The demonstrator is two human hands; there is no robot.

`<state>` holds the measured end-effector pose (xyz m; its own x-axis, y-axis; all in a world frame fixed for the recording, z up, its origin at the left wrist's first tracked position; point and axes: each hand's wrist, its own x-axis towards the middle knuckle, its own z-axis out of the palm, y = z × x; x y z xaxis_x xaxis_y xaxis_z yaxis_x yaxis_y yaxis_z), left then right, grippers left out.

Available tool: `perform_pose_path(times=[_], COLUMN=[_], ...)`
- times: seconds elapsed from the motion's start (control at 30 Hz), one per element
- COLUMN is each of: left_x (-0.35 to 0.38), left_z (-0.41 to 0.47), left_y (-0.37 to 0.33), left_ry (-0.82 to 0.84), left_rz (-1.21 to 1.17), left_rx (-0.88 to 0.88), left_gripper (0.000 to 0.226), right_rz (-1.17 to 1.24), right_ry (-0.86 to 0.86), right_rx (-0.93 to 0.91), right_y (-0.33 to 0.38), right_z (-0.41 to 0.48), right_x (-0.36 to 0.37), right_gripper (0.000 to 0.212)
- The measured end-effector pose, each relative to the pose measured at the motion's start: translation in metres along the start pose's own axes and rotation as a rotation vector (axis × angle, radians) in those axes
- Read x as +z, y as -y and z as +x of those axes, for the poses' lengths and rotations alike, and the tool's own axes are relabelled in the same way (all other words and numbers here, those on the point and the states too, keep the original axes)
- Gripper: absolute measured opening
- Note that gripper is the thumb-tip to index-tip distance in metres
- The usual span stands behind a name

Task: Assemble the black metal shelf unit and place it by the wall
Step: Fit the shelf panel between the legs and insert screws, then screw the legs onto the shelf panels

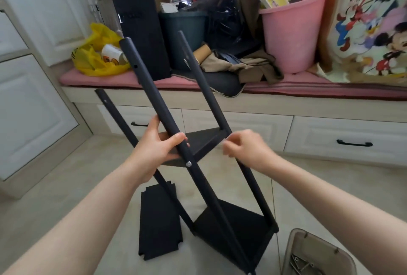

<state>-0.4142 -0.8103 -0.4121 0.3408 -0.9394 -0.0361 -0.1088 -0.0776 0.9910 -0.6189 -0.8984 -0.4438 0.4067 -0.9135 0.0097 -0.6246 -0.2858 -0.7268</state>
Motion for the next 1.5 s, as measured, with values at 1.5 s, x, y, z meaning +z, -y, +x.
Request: perform_pose_path(times=[1.5], left_x=[0.010], left_z=[-0.054], left_y=[0.047], left_ry=[-0.003], left_rz=[0.638], left_rx=[0.090], left_gripper=[0.047], right_rz=[0.134], right_ry=[0.175], right_rx=[0.018], right_y=[-0.023], right_z=[-0.099], right_x=[-0.011], right_gripper=[0.046])
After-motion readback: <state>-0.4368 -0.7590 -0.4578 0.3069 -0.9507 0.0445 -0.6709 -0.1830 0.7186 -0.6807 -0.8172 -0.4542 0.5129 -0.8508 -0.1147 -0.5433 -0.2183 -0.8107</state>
